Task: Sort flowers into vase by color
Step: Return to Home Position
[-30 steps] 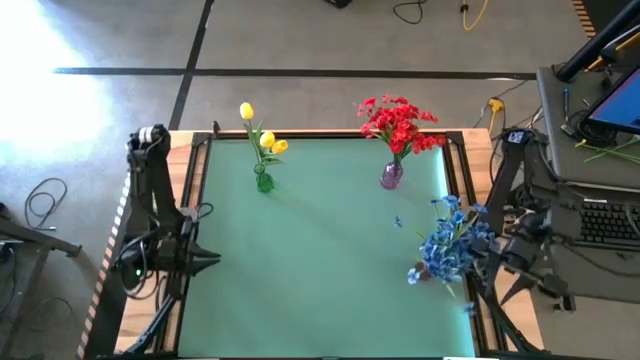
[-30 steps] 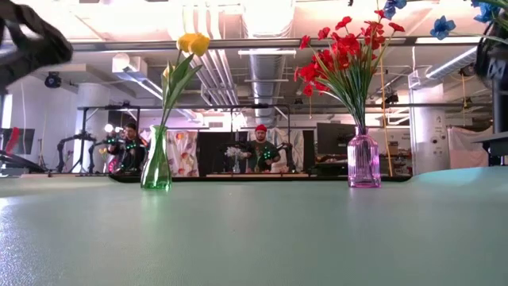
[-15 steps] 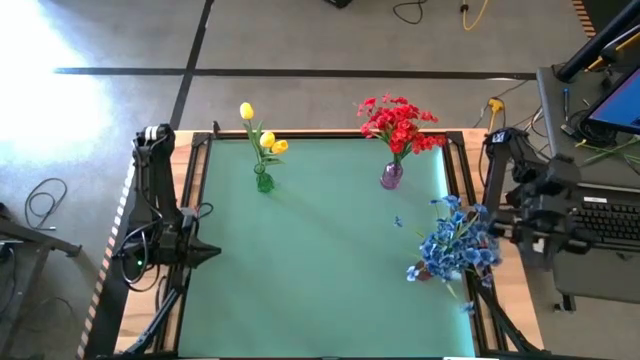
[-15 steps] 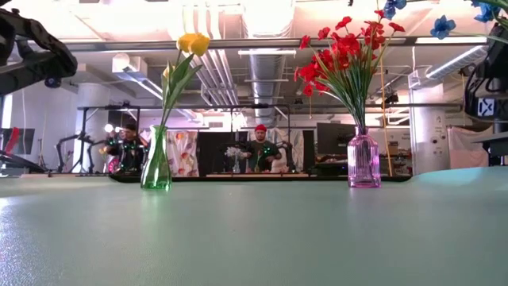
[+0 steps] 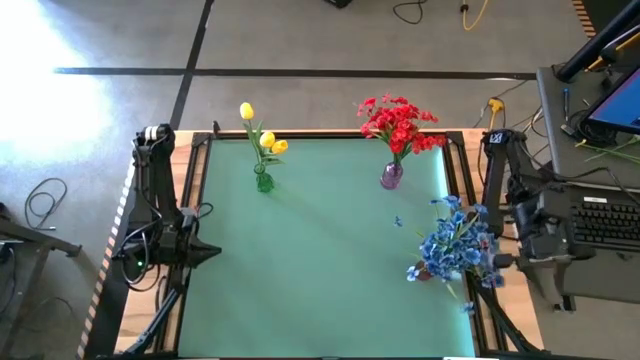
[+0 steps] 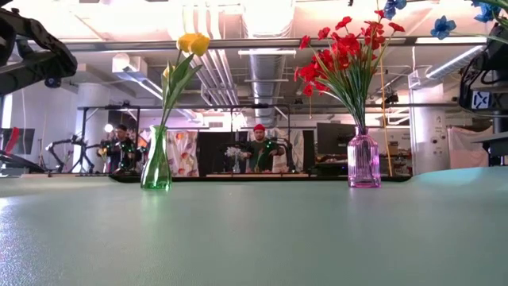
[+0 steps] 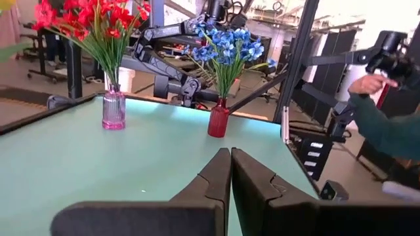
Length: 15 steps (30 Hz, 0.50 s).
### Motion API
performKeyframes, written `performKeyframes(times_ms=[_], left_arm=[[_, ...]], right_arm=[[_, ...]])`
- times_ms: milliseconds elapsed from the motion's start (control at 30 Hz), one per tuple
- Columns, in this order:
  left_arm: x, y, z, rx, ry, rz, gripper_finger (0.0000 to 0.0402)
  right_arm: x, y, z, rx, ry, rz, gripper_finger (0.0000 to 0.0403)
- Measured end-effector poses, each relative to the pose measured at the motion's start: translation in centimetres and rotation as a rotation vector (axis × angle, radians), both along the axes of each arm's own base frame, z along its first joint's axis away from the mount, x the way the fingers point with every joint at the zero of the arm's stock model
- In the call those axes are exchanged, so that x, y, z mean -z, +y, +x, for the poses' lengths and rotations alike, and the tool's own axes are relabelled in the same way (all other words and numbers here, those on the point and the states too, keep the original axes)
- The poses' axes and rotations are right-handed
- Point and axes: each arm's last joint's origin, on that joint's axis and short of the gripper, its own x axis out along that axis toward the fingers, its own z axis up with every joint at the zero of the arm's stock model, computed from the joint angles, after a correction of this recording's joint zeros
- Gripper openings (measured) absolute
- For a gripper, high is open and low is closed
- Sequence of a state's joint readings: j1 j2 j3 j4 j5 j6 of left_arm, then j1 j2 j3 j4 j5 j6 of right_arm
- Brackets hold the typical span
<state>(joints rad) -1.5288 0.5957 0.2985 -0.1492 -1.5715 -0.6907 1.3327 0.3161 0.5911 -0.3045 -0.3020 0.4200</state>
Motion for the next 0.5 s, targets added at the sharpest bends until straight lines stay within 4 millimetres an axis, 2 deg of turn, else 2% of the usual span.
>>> performKeyframes(times_ms=[200,367,500], left_arm=[[0.0,0.0,0.0,-0.002,0.003,0.071,0.0],[0.0,0.0,0.1,-0.005,0.004,0.079,0.0],[0.0,0.0,0.1,-0.013,0.004,0.073,0.0]], right_arm=[[-1.1,-0.5,-1.0,-0.13,0.104,0.036,0.0138],[-0.9,-0.4,-1.4,-0.183,0.246,-0.006,0.0139],[0.3,-0.2,-1.3,-0.118,0.325,-0.088,0.0139]])
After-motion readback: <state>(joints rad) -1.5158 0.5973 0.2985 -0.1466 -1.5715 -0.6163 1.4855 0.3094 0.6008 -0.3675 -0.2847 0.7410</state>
